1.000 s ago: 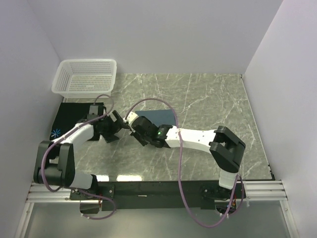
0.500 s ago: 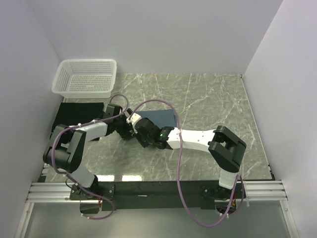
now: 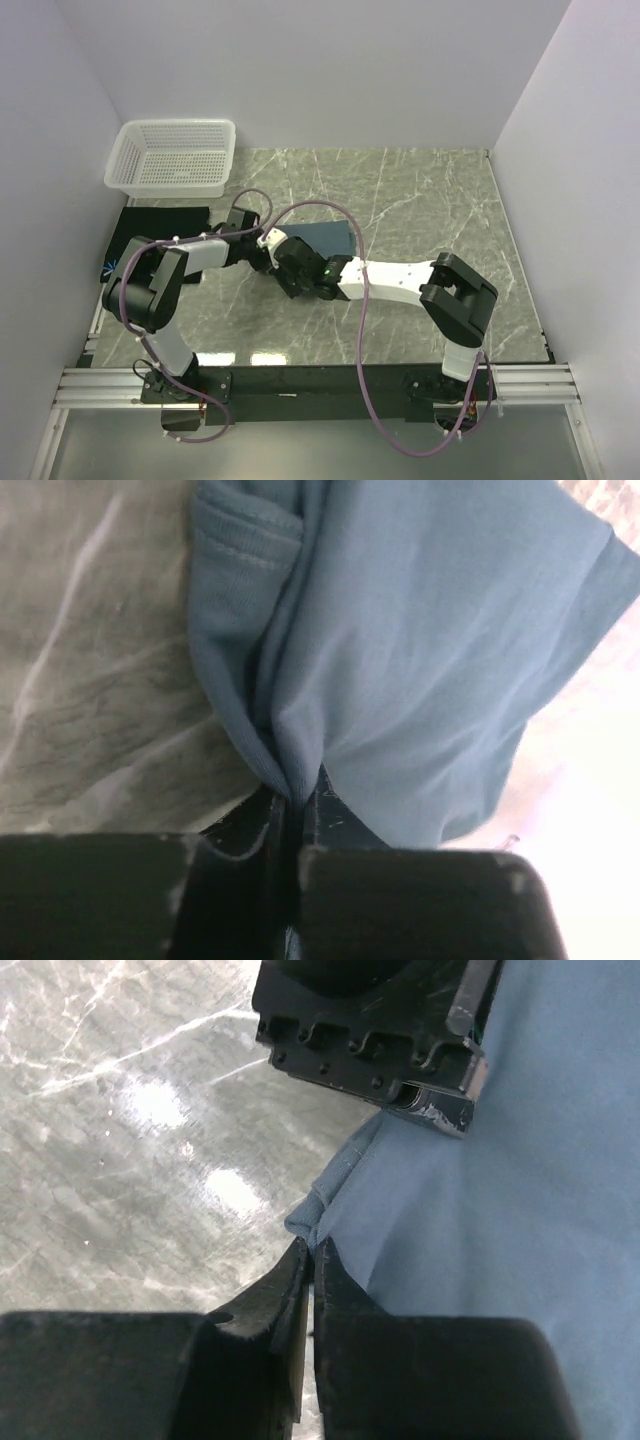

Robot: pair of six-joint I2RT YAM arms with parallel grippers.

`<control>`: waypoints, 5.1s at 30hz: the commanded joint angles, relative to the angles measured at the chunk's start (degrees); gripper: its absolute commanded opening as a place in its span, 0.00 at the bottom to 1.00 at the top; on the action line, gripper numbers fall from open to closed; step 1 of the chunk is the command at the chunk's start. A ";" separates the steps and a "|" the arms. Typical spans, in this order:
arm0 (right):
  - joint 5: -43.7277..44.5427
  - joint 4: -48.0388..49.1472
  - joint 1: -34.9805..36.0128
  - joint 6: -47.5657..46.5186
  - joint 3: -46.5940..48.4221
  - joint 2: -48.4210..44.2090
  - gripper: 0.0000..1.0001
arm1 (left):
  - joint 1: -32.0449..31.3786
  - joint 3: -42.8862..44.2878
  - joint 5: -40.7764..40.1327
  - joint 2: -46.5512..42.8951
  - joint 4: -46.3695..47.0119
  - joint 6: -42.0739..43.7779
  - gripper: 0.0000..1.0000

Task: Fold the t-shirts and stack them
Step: Neatly place the folded tshirt to the corner, then reset both grippers

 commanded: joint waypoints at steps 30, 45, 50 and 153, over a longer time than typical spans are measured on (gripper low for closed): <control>2.87 -6.94 -6.26 9.83 -24.25 -42.69 0.86 | 8.20 22.47 -57.77 -9.93 -37.20 41.03 0.01; 2.35 -4.31 -7.23 10.18 -27.15 -45.94 0.85 | 17.96 33.28 -61.46 -9.23 -40.80 50.26 0.01; 2.17 -4.04 -7.75 10.09 -27.59 -45.68 0.85 | 19.81 36.36 -63.48 -6.42 -40.27 50.62 0.01; 45.15 -27.87 -18.56 22.76 -23.54 -84.16 1.00 | 12.25 10.44 -55.31 -93.32 -38.35 31.89 1.00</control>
